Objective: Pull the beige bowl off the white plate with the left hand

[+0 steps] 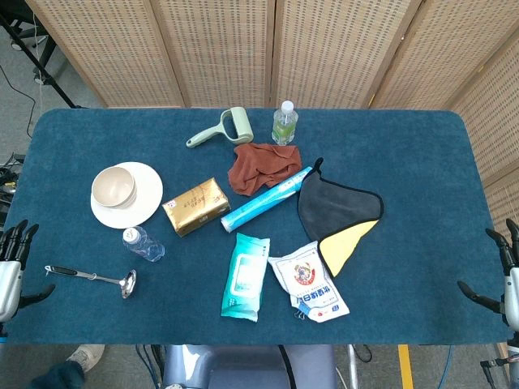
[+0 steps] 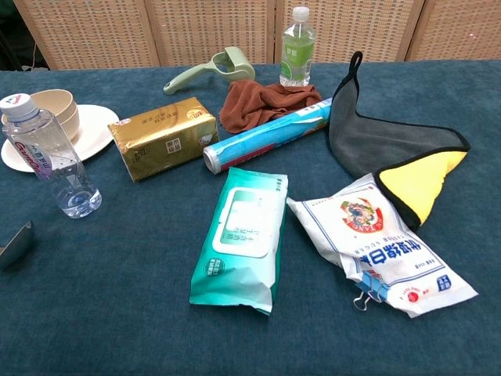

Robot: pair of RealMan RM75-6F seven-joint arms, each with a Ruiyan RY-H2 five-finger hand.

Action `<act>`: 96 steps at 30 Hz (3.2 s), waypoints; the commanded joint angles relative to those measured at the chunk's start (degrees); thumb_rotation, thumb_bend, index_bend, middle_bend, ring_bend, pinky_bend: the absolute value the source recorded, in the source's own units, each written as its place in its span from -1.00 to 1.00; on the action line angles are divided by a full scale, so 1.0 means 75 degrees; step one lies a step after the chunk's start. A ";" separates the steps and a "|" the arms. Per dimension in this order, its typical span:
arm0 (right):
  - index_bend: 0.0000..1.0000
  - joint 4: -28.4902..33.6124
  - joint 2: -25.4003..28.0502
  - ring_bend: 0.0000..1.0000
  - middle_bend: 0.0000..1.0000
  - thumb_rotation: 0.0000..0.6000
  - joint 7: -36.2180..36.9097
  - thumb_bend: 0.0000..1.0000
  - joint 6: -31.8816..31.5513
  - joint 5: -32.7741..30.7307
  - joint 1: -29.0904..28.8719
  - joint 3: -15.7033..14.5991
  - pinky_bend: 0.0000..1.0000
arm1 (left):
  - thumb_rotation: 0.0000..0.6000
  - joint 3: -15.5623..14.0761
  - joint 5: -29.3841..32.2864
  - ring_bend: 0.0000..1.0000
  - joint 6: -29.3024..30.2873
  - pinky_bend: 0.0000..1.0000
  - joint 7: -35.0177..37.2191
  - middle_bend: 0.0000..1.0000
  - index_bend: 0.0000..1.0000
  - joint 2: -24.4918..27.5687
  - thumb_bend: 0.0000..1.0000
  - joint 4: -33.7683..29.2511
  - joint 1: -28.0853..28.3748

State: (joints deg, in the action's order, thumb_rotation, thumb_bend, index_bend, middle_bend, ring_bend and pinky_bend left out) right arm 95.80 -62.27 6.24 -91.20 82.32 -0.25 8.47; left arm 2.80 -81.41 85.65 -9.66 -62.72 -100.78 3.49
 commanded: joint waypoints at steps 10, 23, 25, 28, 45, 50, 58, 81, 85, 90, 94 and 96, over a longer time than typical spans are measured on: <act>-0.70 0.0048 0.0019 -1.00 -1.00 1.00 -0.0041 -1.00 0.0127 -0.0051 -0.0007 -0.0049 -1.00 | 1.00 0.0617 0.0954 -1.00 -0.1715 -1.00 0.0596 -1.00 -0.98 0.0443 -0.92 -0.0091 0.1022; -0.70 -0.0133 -0.0067 -1.00 -1.00 1.00 -0.0058 -1.00 0.0400 -0.0392 -0.0104 0.0044 -1.00 | 1.00 0.1706 0.3678 -1.00 -0.4268 -1.00 -0.0246 -1.00 -0.28 -0.0957 -0.35 0.2330 0.3424; -0.70 -0.0169 -0.0082 -1.00 -1.00 1.00 -0.0058 -1.00 0.0439 -0.0444 -0.0116 0.0059 -1.00 | 1.00 0.1716 0.3913 -1.00 -0.4399 -1.00 -0.0340 -1.00 -0.28 -0.1210 -0.35 0.2655 0.3599; -0.70 -0.0211 -0.0095 -1.00 -1.00 1.00 -0.0050 -1.00 0.0474 -0.0497 -0.0127 0.0076 -1.00 | 1.00 0.1712 0.4104 -1.00 -0.4551 -1.00 -0.0316 -1.00 -0.27 -0.1466 -0.36 0.2954 0.3743; -0.70 -0.0301 -0.0132 -1.00 -1.00 1.00 -0.0026 -1.00 0.0609 -0.0692 -0.0161 0.0136 -1.00 | 1.00 0.1587 0.4288 -1.00 -0.4955 -1.00 -0.0127 -1.00 -0.07 -0.2406 -0.37 0.4139 0.4190; -0.70 -0.0300 -0.0123 -1.00 -1.00 1.00 -0.0012 -1.00 0.0623 -0.0708 -0.0158 0.0138 -1.00 | 1.00 0.1612 0.4414 -1.00 -0.5045 -1.00 -0.0024 -1.00 -0.01 -0.2646 -0.36 0.4382 0.4260; -0.70 -0.0301 -0.0118 -1.00 -1.00 1.00 -0.0002 -1.00 0.0642 -0.0729 -0.0158 0.0145 -1.00 | 1.00 0.1621 0.4472 -1.00 -0.5052 -1.00 0.0024 -1.00 0.05 -0.2852 -0.36 0.4656 0.4319; -0.70 -0.0311 -0.0114 -1.00 -1.00 1.00 0.0023 -1.00 0.0688 -0.0731 -0.0162 0.0134 -1.00 | 1.00 0.1669 0.4562 -1.00 -0.5163 -1.00 0.0210 -1.00 0.43 -0.2943 -0.07 0.4808 0.4388; -0.70 -0.0313 -0.0112 -1.00 -1.00 1.00 0.0031 -1.00 0.0691 -0.0728 -0.0162 0.0133 -1.00 | 1.00 0.1700 0.4566 -1.00 -0.5088 -1.00 0.0240 -1.00 0.50 -0.2869 0.03 0.4723 0.4359; -0.70 -0.0305 -0.0119 -1.00 -1.00 1.00 0.0018 -1.00 0.0698 -0.0717 -0.0166 0.0125 -1.00 | 1.00 0.1809 0.4466 -1.00 -0.4874 -1.00 0.0397 -1.00 0.52 -0.2594 0.05 0.4372 0.4266; -0.70 -0.0291 -0.0117 -1.00 -1.00 1.00 0.0017 -1.00 0.0693 -0.0713 -0.0162 0.0122 -1.00 | 1.00 0.1904 0.4313 -1.00 -0.4668 -1.00 0.0592 -1.00 0.52 -0.2227 0.06 0.3923 0.4138; -0.70 -0.0285 -0.0114 -1.00 -1.00 1.00 0.0016 -1.00 0.0688 -0.0705 -0.0160 0.0119 -1.00 | 1.00 0.1930 0.4198 -1.00 -0.4496 -1.00 0.0656 -1.00 0.53 -0.1989 0.07 0.3676 0.4037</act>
State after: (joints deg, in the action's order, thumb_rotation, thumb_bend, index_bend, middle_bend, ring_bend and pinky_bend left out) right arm 93.66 -63.13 6.36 -86.04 77.03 -1.44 9.36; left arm 16.92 -49.12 50.83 -5.40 -78.95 -71.88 34.49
